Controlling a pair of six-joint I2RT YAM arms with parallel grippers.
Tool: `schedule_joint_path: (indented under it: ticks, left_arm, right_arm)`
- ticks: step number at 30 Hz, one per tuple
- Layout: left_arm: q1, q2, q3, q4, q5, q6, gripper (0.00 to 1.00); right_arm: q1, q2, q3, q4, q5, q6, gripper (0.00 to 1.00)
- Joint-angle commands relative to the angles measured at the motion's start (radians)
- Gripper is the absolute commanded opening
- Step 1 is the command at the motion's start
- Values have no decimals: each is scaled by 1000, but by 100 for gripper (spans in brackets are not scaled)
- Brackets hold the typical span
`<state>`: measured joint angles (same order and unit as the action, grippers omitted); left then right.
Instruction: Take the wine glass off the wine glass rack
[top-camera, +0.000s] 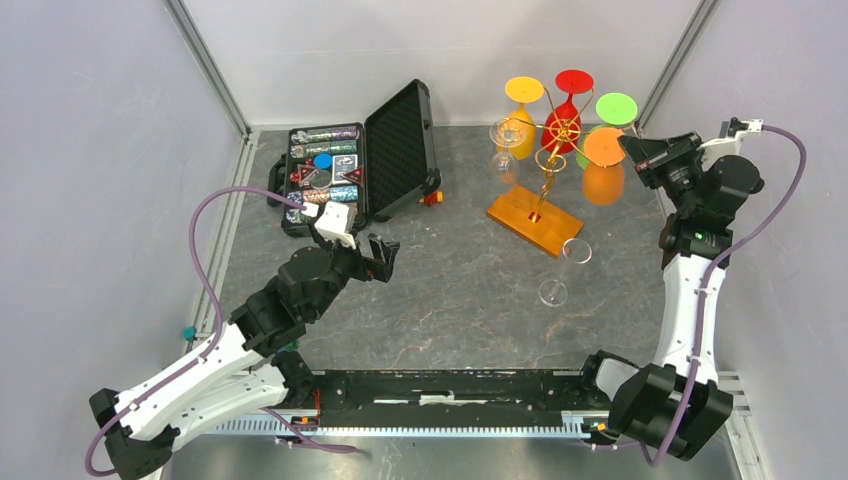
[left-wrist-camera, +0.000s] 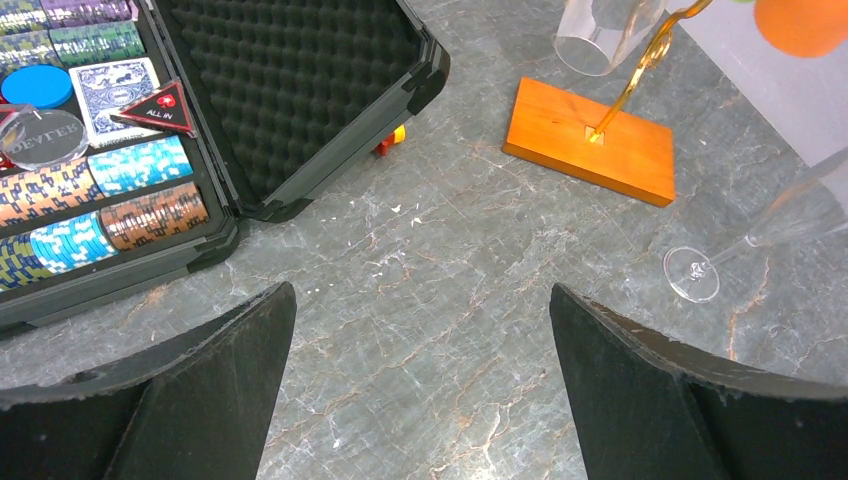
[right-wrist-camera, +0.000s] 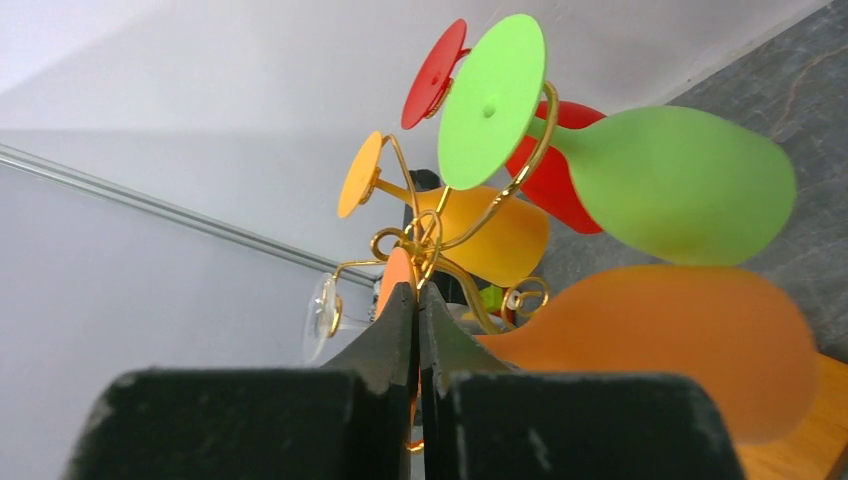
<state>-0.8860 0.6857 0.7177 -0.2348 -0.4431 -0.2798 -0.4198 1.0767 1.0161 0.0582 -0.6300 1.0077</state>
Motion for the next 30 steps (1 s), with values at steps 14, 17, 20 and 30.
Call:
schedule_joint_path:
  ticks: [14, 17, 20, 30]
  left_arm:
    - [-3, -19, 35, 14, -17, 2, 100]
    - [-2, -20, 34, 13, -17, 2, 100]
    - [-2, -21, 32, 14, -18, 2, 100]
    - [-2, -17, 32, 19, -16, 1, 100]
  right_arm:
    - [-2, -112, -24, -28, 61, 157, 0]
    - [-3, -132, -28, -39, 51, 171, 0]
    - [-2, -146, -30, -55, 39, 173, 0]
    - [22, -136, -61, 6, 26, 200, 0]
